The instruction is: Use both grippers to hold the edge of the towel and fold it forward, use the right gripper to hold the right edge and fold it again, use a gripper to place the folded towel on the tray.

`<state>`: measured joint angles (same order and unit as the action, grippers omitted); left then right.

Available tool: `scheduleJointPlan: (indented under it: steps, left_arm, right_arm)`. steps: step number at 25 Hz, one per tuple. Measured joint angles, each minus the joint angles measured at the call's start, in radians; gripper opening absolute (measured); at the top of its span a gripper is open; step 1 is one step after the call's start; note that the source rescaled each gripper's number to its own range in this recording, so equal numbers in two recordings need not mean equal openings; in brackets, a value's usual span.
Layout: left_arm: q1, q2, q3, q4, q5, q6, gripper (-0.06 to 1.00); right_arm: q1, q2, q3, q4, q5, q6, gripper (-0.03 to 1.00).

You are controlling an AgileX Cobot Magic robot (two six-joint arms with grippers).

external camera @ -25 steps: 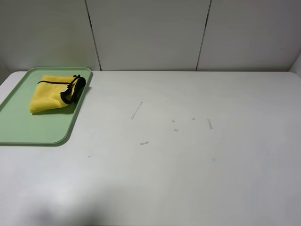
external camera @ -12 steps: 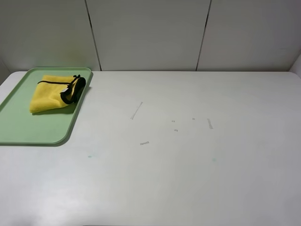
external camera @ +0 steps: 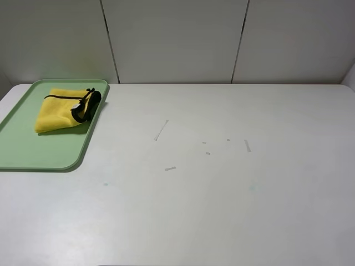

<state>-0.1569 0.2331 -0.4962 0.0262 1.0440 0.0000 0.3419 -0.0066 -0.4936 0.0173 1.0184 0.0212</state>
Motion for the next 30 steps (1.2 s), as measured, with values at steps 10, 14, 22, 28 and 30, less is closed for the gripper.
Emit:
scheduleJointPlan:
  steps: [10,14,22,28,30]
  left_arm:
    - [0.0,-0.224,0.002,0.0,0.004,0.0,1.0]
    - [0.0,-0.237,0.002,0.0,0.007,0.0,1.0]
    - [0.0,-0.24,0.002,0.0,0.008,0.0,1.0]
    - [0.0,-0.24,0.002,0.0,0.008,0.0,1.0]
    - [0.0,-0.24,0.002,0.0,0.008,0.0,1.0]
  right_arm:
    - [0.0,0.0,0.0,0.0,0.0,0.0,1.0]
    - [0.0,0.0,0.0,0.0,0.0,0.0,1.0]
    - [0.0,0.0,0.0,0.0,0.0,0.0,1.0]
    - [0.0,0.0,0.0,0.0,0.0,0.0,1.0]
    - [0.0,0.0,0.0,0.0,0.0,0.0,1.0]
